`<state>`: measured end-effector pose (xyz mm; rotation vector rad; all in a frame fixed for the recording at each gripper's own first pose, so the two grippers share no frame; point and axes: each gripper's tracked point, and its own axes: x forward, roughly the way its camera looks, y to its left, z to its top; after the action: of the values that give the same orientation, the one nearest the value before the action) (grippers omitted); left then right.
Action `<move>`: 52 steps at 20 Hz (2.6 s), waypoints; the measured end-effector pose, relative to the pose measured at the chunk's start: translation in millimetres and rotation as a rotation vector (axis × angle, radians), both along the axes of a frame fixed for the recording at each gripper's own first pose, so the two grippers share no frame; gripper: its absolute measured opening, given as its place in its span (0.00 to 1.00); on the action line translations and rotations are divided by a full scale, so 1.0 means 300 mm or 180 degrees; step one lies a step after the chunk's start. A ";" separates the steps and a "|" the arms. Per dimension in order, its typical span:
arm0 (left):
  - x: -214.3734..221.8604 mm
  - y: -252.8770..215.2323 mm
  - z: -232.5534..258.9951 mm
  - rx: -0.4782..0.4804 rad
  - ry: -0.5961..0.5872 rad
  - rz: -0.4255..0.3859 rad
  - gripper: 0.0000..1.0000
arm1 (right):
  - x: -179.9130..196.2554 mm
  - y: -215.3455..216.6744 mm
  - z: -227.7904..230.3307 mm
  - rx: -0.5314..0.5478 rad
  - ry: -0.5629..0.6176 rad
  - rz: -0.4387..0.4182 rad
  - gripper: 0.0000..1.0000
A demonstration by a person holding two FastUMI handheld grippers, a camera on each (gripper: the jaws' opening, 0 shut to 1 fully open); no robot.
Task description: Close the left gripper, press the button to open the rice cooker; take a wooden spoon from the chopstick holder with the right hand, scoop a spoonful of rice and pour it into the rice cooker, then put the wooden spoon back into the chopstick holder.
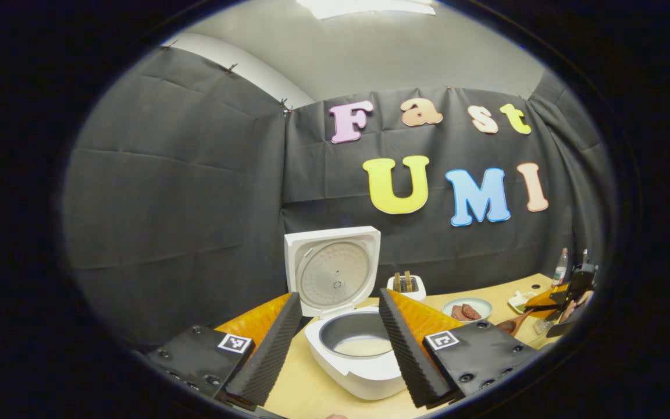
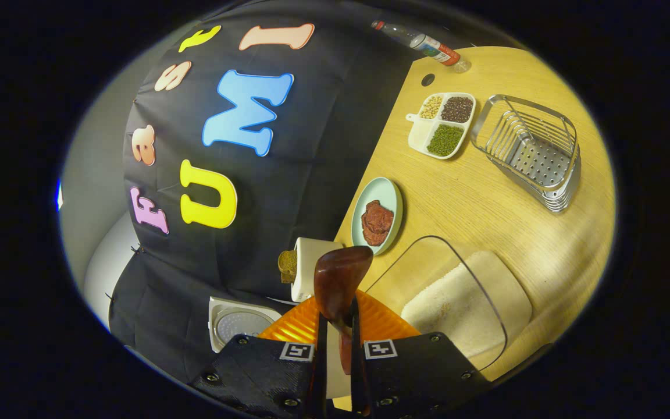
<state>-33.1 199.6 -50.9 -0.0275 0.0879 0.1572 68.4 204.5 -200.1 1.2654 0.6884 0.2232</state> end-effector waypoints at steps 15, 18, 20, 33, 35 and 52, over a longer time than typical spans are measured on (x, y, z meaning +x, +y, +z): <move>-0.120 0.209 -0.069 -0.0158 0.0078 0.0391 0.96 | 0.109 0.340 0.386 0.0145 -0.0583 0.0481 0.17; -0.151 0.252 -0.084 -0.0166 0.0113 0.0470 0.96 | 0.121 0.443 0.404 0.0121 -0.0642 0.0587 0.17; -0.176 0.279 -0.097 -0.0161 0.0143 0.0522 0.96 | 0.128 0.511 0.405 0.0099 -0.0660 0.0646 0.17; -0.300 0.429 -0.201 -0.0143 0.0386 0.0797 0.91 | 0.211 0.910 0.300 -0.0244 -0.0726 0.0953 0.17; -0.308 0.439 -0.206 -0.0149 0.0426 0.0819 0.96 | 0.217 0.952 0.270 -0.0472 -0.0775 0.1032 0.17; -0.309 0.487 -0.284 -0.0385 0.0444 0.1011 0.94 | 0.111 1.173 0.228 -0.2582 -0.2001 0.1960 0.16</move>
<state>-125.8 345.7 -136.0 -0.1517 0.2325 0.4715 101.8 556.5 -131.8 0.1481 0.5083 0.7273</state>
